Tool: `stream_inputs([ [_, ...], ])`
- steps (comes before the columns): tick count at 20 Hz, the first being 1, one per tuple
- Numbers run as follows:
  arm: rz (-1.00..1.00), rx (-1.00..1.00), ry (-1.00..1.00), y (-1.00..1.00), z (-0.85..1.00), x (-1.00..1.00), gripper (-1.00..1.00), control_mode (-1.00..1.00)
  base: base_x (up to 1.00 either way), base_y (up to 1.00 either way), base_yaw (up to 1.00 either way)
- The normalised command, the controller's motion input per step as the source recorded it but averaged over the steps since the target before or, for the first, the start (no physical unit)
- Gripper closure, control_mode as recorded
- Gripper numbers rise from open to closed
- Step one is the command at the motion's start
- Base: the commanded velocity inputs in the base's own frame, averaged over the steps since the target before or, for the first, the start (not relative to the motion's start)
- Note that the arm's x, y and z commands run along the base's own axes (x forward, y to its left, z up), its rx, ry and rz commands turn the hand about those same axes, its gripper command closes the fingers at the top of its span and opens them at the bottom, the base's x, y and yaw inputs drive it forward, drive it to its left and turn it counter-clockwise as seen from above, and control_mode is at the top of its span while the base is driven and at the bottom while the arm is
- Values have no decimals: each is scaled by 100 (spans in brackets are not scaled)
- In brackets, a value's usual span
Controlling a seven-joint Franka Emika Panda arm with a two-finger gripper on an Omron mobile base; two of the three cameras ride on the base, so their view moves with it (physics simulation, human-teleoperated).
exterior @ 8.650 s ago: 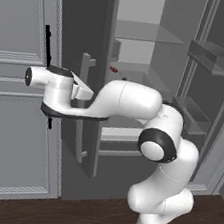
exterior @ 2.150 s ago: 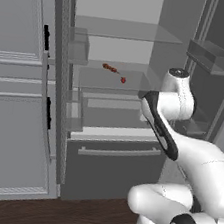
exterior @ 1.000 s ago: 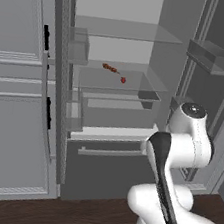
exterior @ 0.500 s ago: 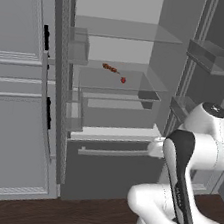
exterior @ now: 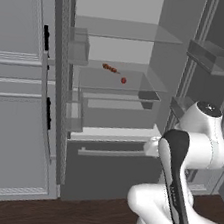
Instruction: Take the strawberry from the fridge and place it on top of the pancake, located on the dining counter.
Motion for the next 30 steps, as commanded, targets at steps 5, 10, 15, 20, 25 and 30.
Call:
stream_inputs([
  [5,0,0,0,0,0,0,-100,100,57,3,0],
  [10,0,0,0,0,0,0,-100,100,63,0,0],
  [15,0,0,0,0,0,0,-100,100,63,0,-11],
  [20,0,0,0,0,0,0,-100,100,47,4,-23],
  [25,0,0,0,0,0,0,-100,100,65,25,-5],
  [30,0,0,0,0,0,0,-100,100,61,8,1],
])
